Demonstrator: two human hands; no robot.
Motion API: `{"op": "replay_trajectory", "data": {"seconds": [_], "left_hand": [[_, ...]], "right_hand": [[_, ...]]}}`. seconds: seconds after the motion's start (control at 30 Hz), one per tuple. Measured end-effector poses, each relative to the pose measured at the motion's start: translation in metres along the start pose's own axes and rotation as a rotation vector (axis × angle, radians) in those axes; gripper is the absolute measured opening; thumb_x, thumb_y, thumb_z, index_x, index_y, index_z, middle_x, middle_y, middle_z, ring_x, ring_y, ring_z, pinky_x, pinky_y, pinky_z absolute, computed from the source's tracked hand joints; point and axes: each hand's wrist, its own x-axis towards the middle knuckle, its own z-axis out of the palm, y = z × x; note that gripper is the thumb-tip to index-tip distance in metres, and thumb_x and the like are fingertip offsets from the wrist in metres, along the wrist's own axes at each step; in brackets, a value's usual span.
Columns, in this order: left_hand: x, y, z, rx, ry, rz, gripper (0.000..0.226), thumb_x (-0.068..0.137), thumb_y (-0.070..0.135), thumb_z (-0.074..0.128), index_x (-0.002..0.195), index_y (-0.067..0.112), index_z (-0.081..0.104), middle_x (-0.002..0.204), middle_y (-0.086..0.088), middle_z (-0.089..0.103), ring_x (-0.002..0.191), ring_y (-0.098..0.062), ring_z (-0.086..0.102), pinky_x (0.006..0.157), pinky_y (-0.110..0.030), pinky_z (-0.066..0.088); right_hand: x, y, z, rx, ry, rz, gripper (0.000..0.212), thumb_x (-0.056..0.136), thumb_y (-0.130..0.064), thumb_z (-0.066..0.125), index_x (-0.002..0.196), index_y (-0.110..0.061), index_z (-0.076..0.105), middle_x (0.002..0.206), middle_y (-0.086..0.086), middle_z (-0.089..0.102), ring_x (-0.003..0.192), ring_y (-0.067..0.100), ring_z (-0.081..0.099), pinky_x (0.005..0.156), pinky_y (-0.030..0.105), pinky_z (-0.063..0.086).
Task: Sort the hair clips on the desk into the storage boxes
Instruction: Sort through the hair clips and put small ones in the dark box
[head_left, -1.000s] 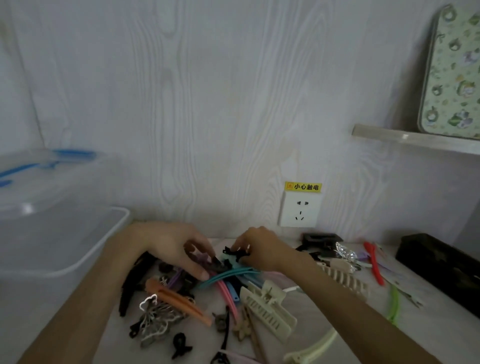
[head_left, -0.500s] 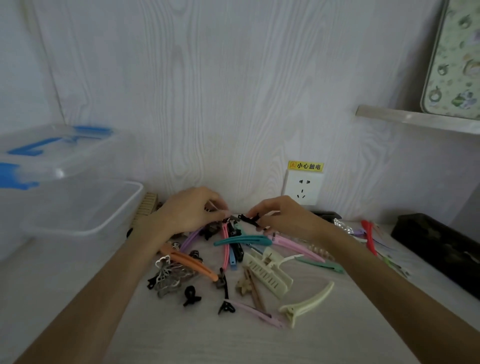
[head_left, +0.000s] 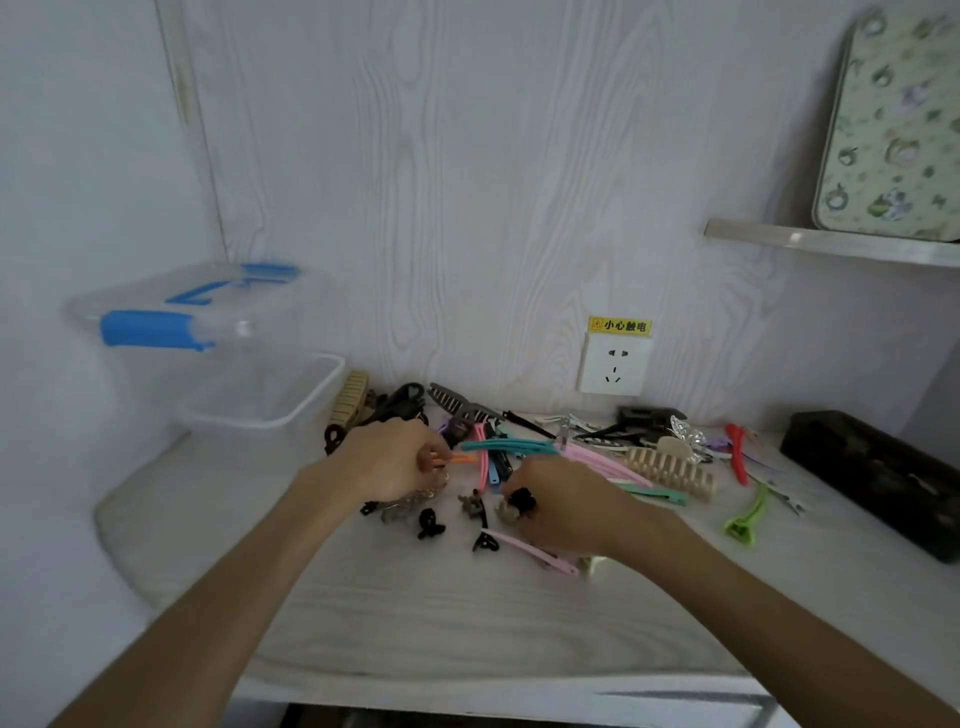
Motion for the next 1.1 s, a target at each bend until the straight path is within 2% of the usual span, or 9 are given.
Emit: {"op": "replay_trajectory", "data": {"seconds": [0.07, 0.13, 0.2, 0.3, 0.4, 0.53, 0.67, 0.9, 1.1], "left_hand": [[-0.004, -0.002, 0.003, -0.130, 0.061, -0.001, 0.029, 0.087, 0.043, 0.057, 0.114, 0.034, 0.063, 0.108, 0.011, 0.065, 0.100, -0.011, 0.061, 0.084, -0.030, 0.050], [-0.013, -0.004, 0.000, -0.228, 0.054, 0.055, 0.028, 0.082, 0.049, 0.061, 0.104, 0.033, 0.067, 0.102, 0.014, 0.066, 0.095, -0.009, 0.061, 0.084, -0.030, 0.050], [-0.024, -0.006, -0.004, -0.233, -0.049, 0.097, 0.033, 0.075, 0.051, 0.068, 0.100, 0.030, 0.069, 0.097, 0.013, 0.066, 0.090, -0.007, 0.061, 0.081, -0.027, 0.050], [-0.034, -0.007, -0.003, -0.079, -0.132, 0.064, 0.039, 0.073, 0.046, 0.072, 0.109, 0.030, 0.067, 0.096, 0.013, 0.062, 0.089, -0.009, 0.059, 0.078, -0.027, 0.048], [-0.035, -0.004, 0.003, 0.030, -0.010, 0.025, 0.037, 0.079, 0.045, 0.065, 0.114, 0.035, 0.063, 0.098, 0.013, 0.060, 0.092, -0.010, 0.058, 0.078, -0.027, 0.047], [-0.027, 0.004, 0.012, 0.023, 0.075, 0.051, 0.037, 0.081, 0.043, 0.064, 0.116, 0.034, 0.059, 0.116, 0.011, 0.060, 0.105, -0.012, 0.058, 0.085, -0.031, 0.048], [-0.016, 0.013, 0.018, -0.013, -0.029, 0.128, 0.056, 0.079, 0.042, 0.066, 0.131, 0.036, 0.046, 0.132, 0.009, 0.051, 0.114, -0.014, 0.054, 0.094, -0.033, 0.046], [-0.011, 0.017, 0.023, -0.031, 0.041, 0.158, 0.037, 0.082, 0.036, 0.067, 0.118, 0.035, 0.061, 0.120, 0.010, 0.065, 0.099, -0.008, 0.062, 0.086, -0.023, 0.049], [-0.014, 0.013, 0.025, -0.140, 0.122, 0.100, 0.034, 0.076, 0.041, 0.071, 0.109, 0.036, 0.065, 0.098, 0.013, 0.070, 0.084, -0.002, 0.061, 0.080, -0.025, 0.051]], "right_hand": [[0.002, 0.002, 0.006, 0.011, 0.012, 0.005, 0.019, 0.089, -0.019, 0.049, 0.085, -0.006, 0.062, 0.094, 0.010, 0.058, 0.091, 0.026, 0.057, 0.076, 0.036, 0.049], [0.002, 0.004, 0.010, 0.046, 0.051, -0.011, 0.019, 0.088, -0.021, 0.053, 0.101, -0.014, 0.065, 0.105, 0.006, 0.058, 0.100, 0.022, 0.055, 0.082, 0.032, 0.047], [0.003, 0.005, 0.012, 0.097, 0.075, -0.018, 0.032, 0.086, -0.022, 0.058, 0.118, -0.021, 0.061, 0.115, 0.001, 0.057, 0.106, 0.018, 0.054, 0.089, 0.029, 0.045], [0.006, 0.002, 0.013, 0.095, 0.084, -0.042, 0.025, 0.085, -0.021, 0.060, 0.108, -0.017, 0.067, 0.107, 0.003, 0.065, 0.093, 0.018, 0.059, 0.082, 0.034, 0.051], [0.005, 0.001, 0.012, 0.111, 0.104, -0.020, 0.024, 0.084, -0.017, 0.061, 0.106, -0.017, 0.068, 0.106, 0.002, 0.068, 0.096, 0.019, 0.062, 0.083, 0.035, 0.053], [0.000, 0.007, 0.010, 0.155, 0.166, 0.006, 0.027, 0.080, -0.013, 0.065, 0.107, -0.021, 0.067, 0.111, -0.004, 0.066, 0.099, 0.013, 0.060, 0.086, 0.033, 0.051], [-0.003, 0.016, 0.012, 0.220, 0.183, 0.040, 0.029, 0.077, -0.012, 0.069, 0.104, -0.021, 0.068, 0.105, 0.000, 0.067, 0.093, 0.016, 0.062, 0.083, 0.035, 0.052], [-0.005, 0.027, 0.012, 0.397, 0.453, 0.121, 0.018, 0.072, -0.012, 0.075, 0.087, -0.020, 0.069, 0.089, -0.006, 0.069, 0.082, 0.008, 0.062, 0.077, 0.023, 0.050], [-0.001, 0.032, 0.016, 0.624, 0.590, 0.204, 0.021, 0.071, -0.016, 0.077, 0.088, -0.019, 0.065, 0.088, -0.009, 0.068, 0.085, 0.001, 0.060, 0.077, 0.019, 0.049]]}}
